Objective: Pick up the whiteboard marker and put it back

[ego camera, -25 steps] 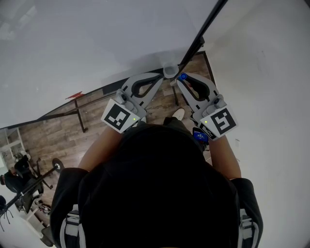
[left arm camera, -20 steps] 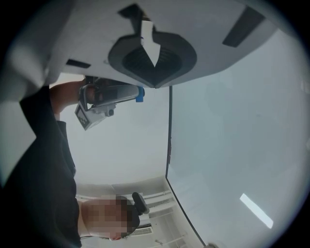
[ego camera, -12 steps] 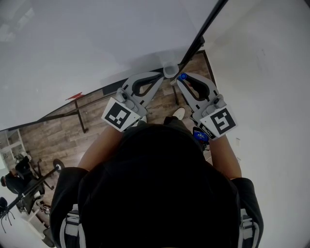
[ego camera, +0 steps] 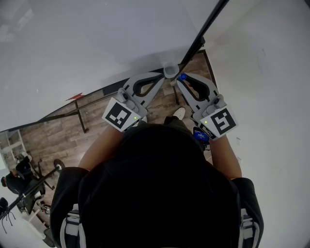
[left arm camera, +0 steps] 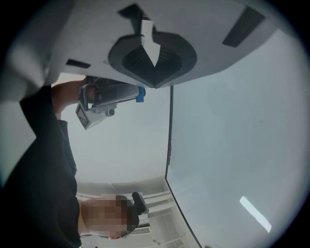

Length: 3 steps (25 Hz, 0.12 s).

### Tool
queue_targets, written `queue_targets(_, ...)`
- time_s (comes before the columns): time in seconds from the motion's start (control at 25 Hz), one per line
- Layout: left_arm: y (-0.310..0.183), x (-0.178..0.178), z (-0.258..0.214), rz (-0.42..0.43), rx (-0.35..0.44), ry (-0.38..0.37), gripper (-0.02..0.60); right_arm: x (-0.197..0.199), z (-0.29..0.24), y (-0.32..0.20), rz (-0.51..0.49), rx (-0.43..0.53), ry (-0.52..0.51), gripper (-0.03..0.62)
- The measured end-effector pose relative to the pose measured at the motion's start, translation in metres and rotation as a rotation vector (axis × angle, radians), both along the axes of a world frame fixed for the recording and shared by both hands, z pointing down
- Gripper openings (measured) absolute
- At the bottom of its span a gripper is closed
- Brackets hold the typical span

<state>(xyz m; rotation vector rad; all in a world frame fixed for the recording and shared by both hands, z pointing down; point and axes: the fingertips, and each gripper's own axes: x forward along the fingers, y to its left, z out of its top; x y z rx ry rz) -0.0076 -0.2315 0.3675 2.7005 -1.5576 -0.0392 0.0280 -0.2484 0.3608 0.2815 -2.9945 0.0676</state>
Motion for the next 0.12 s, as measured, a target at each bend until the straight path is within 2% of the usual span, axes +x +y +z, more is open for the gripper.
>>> queue_targets(0.12, -0.0002, 0.0004, 0.0005, 0.002, -0.002, 0.002, 0.003, -0.0001, 0.0004, -0.0001, -0.001, -0.001, 0.002, 0.063)
